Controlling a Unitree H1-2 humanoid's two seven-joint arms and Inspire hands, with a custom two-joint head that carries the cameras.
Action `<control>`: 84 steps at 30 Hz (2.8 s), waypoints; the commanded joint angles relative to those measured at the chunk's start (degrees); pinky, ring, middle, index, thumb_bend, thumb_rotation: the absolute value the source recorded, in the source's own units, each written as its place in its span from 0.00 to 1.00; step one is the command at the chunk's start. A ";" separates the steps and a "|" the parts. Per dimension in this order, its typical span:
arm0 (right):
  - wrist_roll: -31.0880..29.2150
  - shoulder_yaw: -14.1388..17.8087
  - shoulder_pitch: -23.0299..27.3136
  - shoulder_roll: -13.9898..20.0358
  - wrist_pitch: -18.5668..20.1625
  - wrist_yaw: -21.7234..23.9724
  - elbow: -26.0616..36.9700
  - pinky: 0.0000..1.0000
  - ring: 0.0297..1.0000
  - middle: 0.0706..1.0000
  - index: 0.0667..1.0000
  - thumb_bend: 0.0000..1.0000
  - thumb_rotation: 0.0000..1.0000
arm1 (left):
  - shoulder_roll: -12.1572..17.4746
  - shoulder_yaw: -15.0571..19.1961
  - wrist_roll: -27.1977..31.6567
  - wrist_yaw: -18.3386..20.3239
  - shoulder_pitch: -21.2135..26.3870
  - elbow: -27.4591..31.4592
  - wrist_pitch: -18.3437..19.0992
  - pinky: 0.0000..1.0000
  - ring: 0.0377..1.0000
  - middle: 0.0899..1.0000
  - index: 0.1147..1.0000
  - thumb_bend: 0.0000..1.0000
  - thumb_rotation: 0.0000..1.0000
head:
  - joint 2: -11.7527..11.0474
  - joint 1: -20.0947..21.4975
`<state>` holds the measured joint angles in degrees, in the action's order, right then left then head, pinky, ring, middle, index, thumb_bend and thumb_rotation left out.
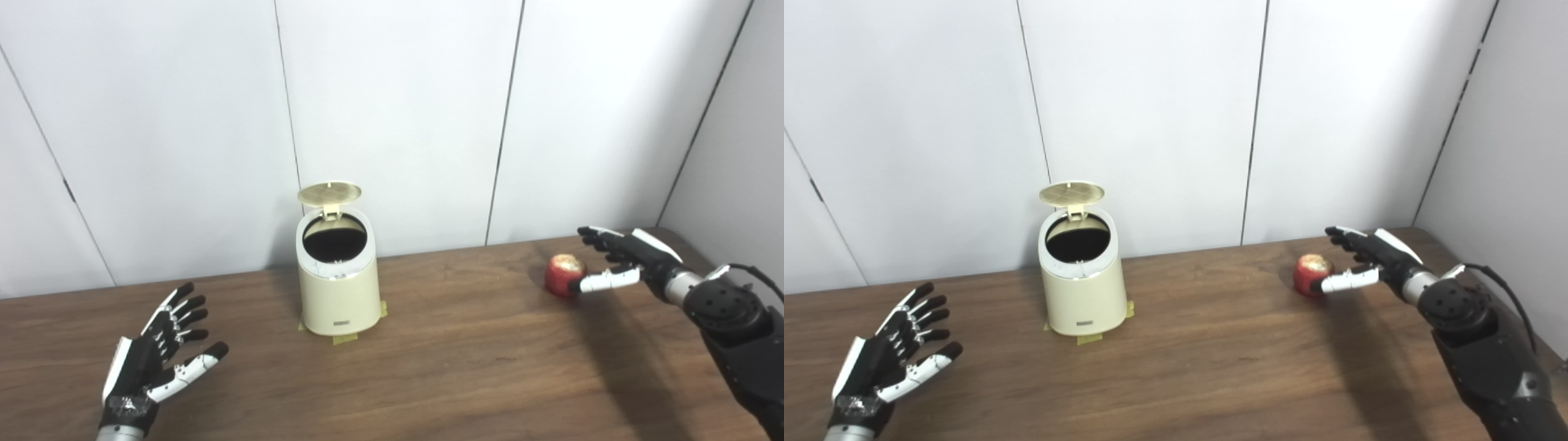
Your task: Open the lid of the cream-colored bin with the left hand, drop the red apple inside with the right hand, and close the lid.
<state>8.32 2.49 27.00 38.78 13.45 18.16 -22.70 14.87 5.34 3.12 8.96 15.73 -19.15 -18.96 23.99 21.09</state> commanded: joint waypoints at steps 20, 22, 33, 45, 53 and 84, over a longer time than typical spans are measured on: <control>1.57 -0.26 4.87 -3.51 -8.98 -8.31 -8.72 0.86 0.87 0.85 0.87 0.83 0.13 | 0.30 -0.92 -1.68 -0.77 0.92 2.55 -0.24 0.72 0.81 0.85 0.92 0.76 0.25 | 0.42 -0.71; 1.82 -0.23 5.10 -4.14 -9.53 -9.64 -9.73 0.86 0.86 0.83 0.86 0.84 0.14 | 0.22 -1.01 -1.97 -0.90 0.71 2.94 0.07 0.72 0.80 0.84 0.92 0.76 0.25 | 0.77 -0.95; 9.28 -4.40 6.46 -3.73 -17.29 -17.35 -14.77 0.78 0.69 0.59 0.54 0.66 0.07 | 0.29 -1.13 -2.60 -0.66 0.48 3.62 0.61 0.72 0.80 0.84 0.92 0.74 0.24 | 1.43 -1.34; 22.19 -12.19 6.73 -0.39 -20.55 -24.08 -15.25 0.51 0.48 0.45 0.44 0.53 0.00 | 0.57 -1.32 -2.36 -0.02 0.58 3.03 0.35 0.72 0.81 0.85 0.92 0.73 0.24 | 1.91 -1.55; 16.23 -5.64 4.50 -4.47 -17.37 -23.39 -1.69 0.53 0.51 0.48 0.43 0.53 0.00 | 0.62 -1.43 -2.50 0.00 0.36 3.03 0.04 0.73 0.80 0.84 0.92 0.73 0.26 | 2.22 -2.58; 13.09 -3.31 16.98 -28.05 -1.14 -26.26 13.17 0.40 0.43 0.44 0.44 0.53 0.00 | -3.08 -3.36 -5.36 -2.70 0.77 1.39 -0.39 0.72 0.80 0.84 0.92 0.80 0.25 | 0.10 -16.67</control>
<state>20.77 -0.71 40.26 10.92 14.94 -6.36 -10.56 12.54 2.42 -1.93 7.19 16.03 -18.06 -18.98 24.08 4.40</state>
